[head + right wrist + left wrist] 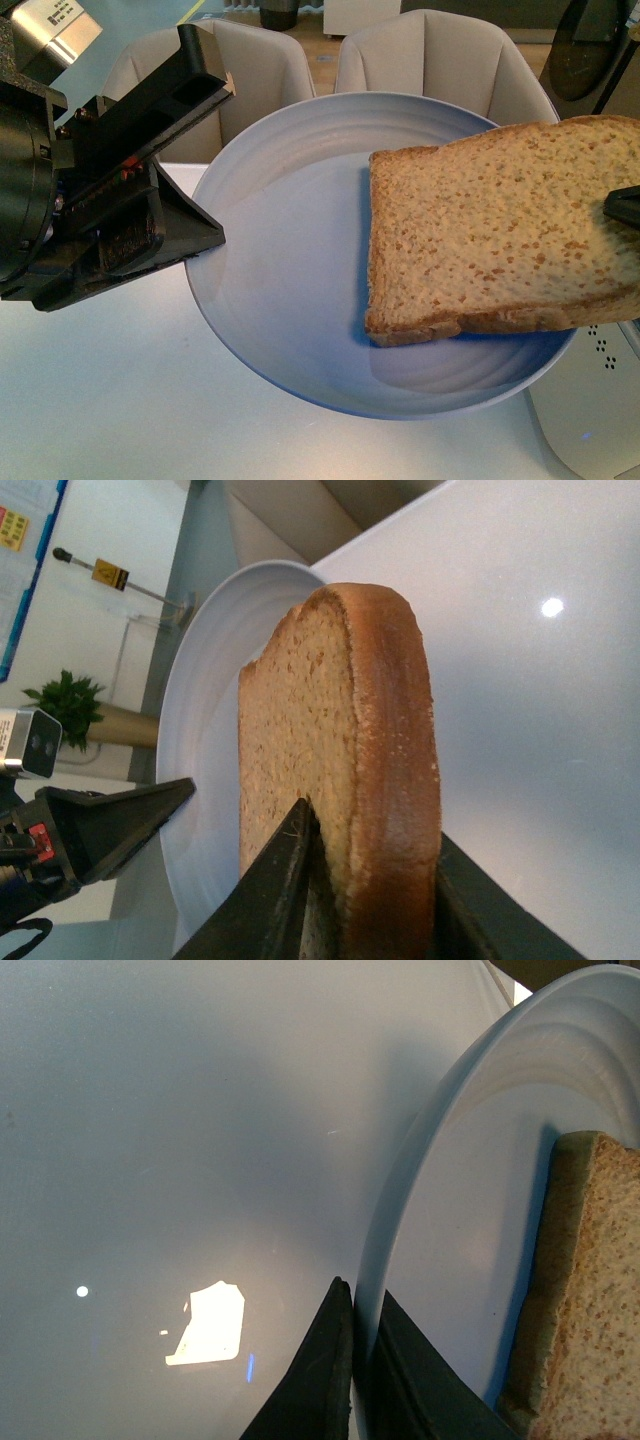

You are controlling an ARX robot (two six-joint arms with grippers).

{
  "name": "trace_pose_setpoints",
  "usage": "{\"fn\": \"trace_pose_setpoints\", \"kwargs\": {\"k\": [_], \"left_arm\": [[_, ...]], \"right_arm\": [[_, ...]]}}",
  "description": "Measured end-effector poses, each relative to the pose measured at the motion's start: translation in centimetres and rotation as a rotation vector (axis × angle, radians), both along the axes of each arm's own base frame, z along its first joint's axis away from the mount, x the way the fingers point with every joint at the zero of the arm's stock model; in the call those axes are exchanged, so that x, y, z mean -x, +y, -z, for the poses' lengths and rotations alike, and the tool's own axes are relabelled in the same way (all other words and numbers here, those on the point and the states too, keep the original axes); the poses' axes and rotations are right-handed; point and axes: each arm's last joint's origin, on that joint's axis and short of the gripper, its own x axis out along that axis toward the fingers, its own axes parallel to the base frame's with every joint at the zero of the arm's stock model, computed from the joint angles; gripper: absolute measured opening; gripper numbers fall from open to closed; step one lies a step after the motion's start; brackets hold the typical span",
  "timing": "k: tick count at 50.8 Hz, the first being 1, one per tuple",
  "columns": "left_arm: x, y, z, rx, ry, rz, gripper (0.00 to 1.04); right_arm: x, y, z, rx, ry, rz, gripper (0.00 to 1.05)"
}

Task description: Left arm holds plate, right arm toasts bread

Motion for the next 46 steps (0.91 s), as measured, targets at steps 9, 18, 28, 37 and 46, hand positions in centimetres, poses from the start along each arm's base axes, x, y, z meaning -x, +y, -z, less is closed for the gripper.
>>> {"fn": "trace_pose_setpoints", "kwargs": {"k": [9,18,28,37,46], "left_arm": [[0.0,0.0,0.0,0.0,0.0,0.0,0.03],[0.0,0.0,0.0,0.001,0.001,0.0,0.03],[0.0,0.0,0.0,0.003,0.002,-0.002,0.03],[0.0,0.0,0.0,0.004,0.003,-0.003,0.03],[0.0,0.0,0.0,0.004,0.004,-0.003,0.03]], "right_arm": [[0.4,-1.3,-1.0,-0.013,-0.03,0.037,0.06],[0.6,-2.8,-3.1,0.009,-0.102,0.09,0.03],[0.9,-5.2,-6.7,0.135,-0.254,0.204,0.03],[0.8,-7.0,-8.6,0.298,-0.328,0.287,0.03],[0.1,-7.4,-8.5,0.477,-0.349,0.306,0.03]]}}
